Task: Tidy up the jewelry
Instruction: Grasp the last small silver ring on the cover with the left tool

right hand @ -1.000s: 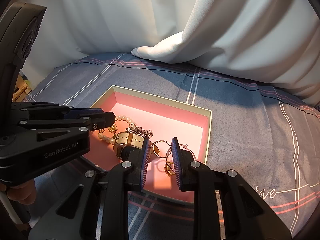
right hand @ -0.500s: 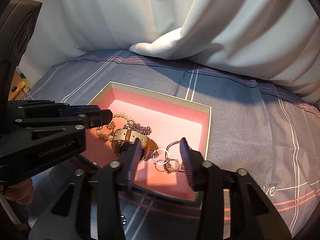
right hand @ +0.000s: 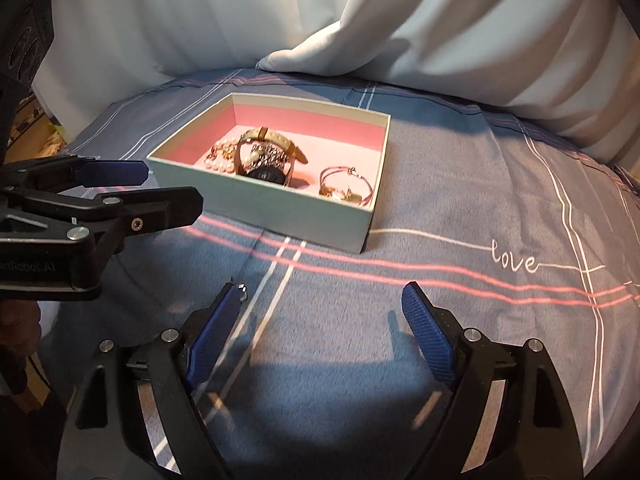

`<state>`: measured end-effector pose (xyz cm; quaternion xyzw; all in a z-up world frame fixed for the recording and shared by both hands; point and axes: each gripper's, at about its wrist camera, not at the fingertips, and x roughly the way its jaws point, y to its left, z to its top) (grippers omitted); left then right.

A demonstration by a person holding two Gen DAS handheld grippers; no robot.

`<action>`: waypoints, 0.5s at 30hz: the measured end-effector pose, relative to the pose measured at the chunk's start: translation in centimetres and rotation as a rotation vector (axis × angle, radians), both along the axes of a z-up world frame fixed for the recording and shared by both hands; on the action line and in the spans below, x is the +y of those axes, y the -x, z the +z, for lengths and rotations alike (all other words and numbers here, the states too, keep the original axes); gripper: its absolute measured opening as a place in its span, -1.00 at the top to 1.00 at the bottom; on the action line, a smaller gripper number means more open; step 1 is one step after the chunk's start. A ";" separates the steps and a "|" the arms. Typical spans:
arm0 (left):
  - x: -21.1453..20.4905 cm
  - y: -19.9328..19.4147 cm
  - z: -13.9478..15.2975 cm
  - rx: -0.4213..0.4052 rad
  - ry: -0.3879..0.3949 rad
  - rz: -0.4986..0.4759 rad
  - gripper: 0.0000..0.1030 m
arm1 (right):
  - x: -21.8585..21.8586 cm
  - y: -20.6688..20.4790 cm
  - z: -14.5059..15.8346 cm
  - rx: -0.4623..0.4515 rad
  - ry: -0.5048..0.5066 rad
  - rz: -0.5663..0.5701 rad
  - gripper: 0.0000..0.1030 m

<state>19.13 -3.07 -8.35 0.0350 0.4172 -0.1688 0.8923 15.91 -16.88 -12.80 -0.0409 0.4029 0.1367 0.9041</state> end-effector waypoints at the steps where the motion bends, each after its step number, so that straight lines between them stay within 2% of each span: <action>1: -0.5 0.5 -0.6 0.004 -0.011 -0.027 -0.55 | 0.2 0.6 -0.6 0.007 -0.002 0.009 -0.61; 5: -2.2 0.9 -2.9 0.021 -0.068 -0.070 -0.47 | 0.7 1.5 -1.9 0.024 -0.023 0.023 -0.61; 9: -3.1 0.1 -4.7 0.048 -0.111 -0.086 -0.04 | 1.1 1.4 -2.0 0.014 -0.024 0.021 -0.63; 12: -3.2 0.0 -5.2 0.027 -0.128 -0.085 0.14 | 1.3 1.1 -2.1 0.013 -0.024 0.029 -0.63; 15: -2.7 -0.3 -5.2 0.015 -0.136 -0.070 0.66 | 1.8 0.4 -2.1 0.015 -0.027 0.044 -0.64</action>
